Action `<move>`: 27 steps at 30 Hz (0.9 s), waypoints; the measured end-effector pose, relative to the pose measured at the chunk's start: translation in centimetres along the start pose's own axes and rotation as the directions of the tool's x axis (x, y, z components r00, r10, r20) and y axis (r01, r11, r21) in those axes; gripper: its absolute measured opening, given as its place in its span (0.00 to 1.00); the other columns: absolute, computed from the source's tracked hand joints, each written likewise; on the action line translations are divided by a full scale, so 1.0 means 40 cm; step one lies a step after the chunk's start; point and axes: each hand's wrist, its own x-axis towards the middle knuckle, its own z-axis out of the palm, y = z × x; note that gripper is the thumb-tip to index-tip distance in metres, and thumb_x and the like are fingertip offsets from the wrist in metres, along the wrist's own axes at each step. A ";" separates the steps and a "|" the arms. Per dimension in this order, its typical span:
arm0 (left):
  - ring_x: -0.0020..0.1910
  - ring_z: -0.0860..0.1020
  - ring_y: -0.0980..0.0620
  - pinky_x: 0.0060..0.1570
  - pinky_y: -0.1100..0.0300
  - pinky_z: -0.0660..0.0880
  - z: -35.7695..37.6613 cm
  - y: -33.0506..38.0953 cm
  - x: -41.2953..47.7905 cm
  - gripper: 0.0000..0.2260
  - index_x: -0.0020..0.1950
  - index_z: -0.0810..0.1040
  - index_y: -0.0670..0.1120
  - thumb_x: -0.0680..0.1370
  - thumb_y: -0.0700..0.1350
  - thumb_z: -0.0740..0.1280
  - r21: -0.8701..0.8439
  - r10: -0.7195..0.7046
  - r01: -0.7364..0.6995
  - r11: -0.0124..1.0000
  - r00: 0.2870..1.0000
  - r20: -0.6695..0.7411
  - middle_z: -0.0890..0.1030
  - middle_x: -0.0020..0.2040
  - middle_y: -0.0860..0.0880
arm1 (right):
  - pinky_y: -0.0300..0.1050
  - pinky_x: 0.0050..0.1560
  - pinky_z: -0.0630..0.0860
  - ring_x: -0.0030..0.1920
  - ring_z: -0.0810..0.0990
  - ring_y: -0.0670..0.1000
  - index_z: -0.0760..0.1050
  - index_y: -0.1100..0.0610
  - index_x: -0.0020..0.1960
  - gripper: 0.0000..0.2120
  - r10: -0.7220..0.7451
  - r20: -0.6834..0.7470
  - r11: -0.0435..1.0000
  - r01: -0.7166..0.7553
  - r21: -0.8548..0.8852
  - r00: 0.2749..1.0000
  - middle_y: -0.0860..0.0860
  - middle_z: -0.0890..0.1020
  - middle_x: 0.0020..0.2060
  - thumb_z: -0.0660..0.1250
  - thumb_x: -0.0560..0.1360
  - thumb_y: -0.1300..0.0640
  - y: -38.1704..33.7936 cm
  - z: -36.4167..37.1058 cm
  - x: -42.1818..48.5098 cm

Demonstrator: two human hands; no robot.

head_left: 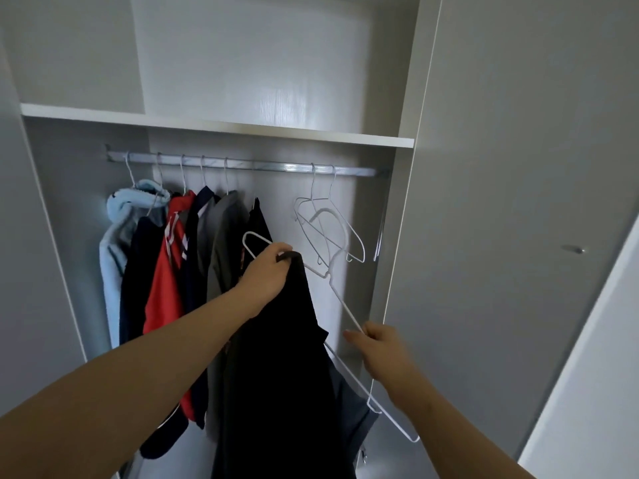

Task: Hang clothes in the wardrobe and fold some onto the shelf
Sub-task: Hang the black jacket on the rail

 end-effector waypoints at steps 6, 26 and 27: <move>0.38 0.71 0.54 0.40 0.61 0.68 -0.080 0.024 -0.023 0.10 0.58 0.73 0.51 0.80 0.42 0.56 0.060 0.115 -0.110 0.992 0.990 -0.083 0.76 0.46 0.51 | 0.37 0.25 0.59 0.24 0.59 0.48 0.68 0.61 0.34 0.12 -0.023 0.020 0.997 0.022 0.074 1.000 0.54 0.60 0.26 0.67 0.74 0.61 0.011 0.021 -0.033; 0.42 0.77 0.41 0.38 0.56 0.67 -0.180 0.038 -0.046 0.14 0.55 0.74 0.39 0.82 0.47 0.55 0.690 0.318 -0.204 0.694 0.947 -0.040 0.80 0.46 0.40 | 0.32 0.19 0.59 0.18 0.59 0.41 0.79 0.55 0.35 0.14 -0.022 -0.136 0.916 0.075 0.394 0.990 0.44 0.63 0.17 0.62 0.78 0.57 -0.088 0.090 -0.017; 0.41 0.77 0.41 0.37 0.56 0.66 -0.195 0.032 -0.036 0.14 0.52 0.73 0.38 0.82 0.47 0.54 0.733 0.318 -0.169 0.658 0.945 -0.068 0.80 0.45 0.39 | 0.33 0.18 0.58 0.18 0.59 0.42 0.79 0.55 0.36 0.13 -0.009 -0.130 0.901 0.065 0.428 0.991 0.44 0.62 0.17 0.62 0.78 0.57 -0.085 0.088 -0.017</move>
